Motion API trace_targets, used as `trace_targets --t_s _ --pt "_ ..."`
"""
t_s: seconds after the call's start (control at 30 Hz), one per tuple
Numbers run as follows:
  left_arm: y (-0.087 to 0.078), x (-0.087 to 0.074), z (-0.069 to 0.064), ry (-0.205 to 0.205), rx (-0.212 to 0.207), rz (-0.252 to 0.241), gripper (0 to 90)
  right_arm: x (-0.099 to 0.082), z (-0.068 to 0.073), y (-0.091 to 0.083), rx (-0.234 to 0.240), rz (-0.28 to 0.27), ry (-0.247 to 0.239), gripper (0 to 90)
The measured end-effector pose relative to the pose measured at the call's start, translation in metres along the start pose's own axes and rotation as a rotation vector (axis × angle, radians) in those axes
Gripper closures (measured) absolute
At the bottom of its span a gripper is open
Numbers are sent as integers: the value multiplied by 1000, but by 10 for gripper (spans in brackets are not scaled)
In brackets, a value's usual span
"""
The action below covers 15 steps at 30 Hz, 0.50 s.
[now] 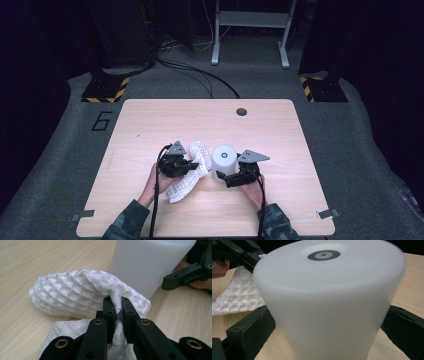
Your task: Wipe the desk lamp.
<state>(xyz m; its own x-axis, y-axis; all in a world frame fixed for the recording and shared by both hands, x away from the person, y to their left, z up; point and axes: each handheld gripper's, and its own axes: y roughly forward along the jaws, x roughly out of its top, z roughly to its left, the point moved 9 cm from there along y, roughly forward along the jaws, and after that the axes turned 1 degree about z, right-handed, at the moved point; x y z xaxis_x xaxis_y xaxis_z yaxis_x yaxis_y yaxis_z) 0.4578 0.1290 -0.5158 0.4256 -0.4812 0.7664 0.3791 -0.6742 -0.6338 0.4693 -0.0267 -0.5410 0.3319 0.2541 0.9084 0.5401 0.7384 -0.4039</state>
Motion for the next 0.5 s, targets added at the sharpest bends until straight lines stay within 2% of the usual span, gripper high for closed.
trace_targets --t_s 0.3,0.43,0.47,0.5 --pt "-13 10 2 17 26 -5 842 2 0 -3 11 0 2 0" --pt "-19 15 3 40 34 -3 842 6 -1 -9 19 -8 7 0" --pt "-21 17 3 47 36 10 842 7 -2 -11 14 -10 7 0" --pt "-22 19 3 41 42 -5 842 7 -2 -13 13 -9 10 0"
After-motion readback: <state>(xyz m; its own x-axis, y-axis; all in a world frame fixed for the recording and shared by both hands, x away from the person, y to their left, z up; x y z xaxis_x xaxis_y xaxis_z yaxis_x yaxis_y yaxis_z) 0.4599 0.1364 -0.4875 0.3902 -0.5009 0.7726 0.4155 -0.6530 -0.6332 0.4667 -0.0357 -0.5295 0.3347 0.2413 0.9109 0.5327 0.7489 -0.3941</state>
